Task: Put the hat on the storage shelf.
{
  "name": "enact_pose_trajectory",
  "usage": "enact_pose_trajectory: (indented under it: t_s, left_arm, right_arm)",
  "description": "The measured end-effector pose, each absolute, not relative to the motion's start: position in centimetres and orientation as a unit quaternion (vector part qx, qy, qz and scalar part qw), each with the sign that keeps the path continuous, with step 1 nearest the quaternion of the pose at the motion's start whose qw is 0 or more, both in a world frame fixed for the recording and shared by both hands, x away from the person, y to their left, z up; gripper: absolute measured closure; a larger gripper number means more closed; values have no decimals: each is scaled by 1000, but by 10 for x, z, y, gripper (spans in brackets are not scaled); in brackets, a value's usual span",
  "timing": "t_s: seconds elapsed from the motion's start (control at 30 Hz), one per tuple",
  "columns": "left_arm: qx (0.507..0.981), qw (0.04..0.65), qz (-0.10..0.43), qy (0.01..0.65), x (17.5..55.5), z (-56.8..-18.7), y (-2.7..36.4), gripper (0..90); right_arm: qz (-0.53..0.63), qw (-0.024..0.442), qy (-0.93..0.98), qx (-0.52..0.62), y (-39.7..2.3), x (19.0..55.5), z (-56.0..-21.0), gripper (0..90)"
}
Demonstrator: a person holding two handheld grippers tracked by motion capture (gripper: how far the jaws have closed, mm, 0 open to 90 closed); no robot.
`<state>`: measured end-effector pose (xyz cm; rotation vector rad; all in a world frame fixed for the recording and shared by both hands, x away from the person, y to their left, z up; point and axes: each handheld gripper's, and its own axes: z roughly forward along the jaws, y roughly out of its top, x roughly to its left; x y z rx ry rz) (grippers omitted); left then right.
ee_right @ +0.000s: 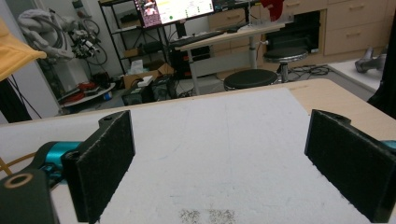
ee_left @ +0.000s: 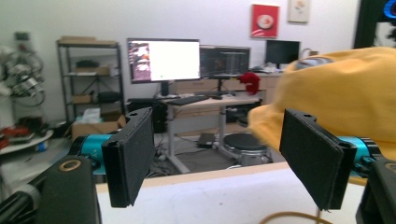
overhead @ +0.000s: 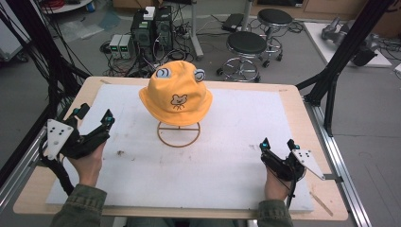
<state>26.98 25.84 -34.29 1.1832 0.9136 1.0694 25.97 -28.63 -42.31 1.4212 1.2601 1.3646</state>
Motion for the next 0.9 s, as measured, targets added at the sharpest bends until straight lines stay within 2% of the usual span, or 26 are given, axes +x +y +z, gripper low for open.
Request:
enact_pose_trajectory:
  t_s: [0.6, 0.9]
  left_arm:
    - [481, 569, 476, 468, 269, -392, 299, 238]
    - [483, 556, 494, 463, 267, -402, 301, 253]
  right_arm:
    - [535, 382, 506, 559, -284, 261, -425, 72]
    - [531, 382, 515, 554, -282, 262, -427, 71]
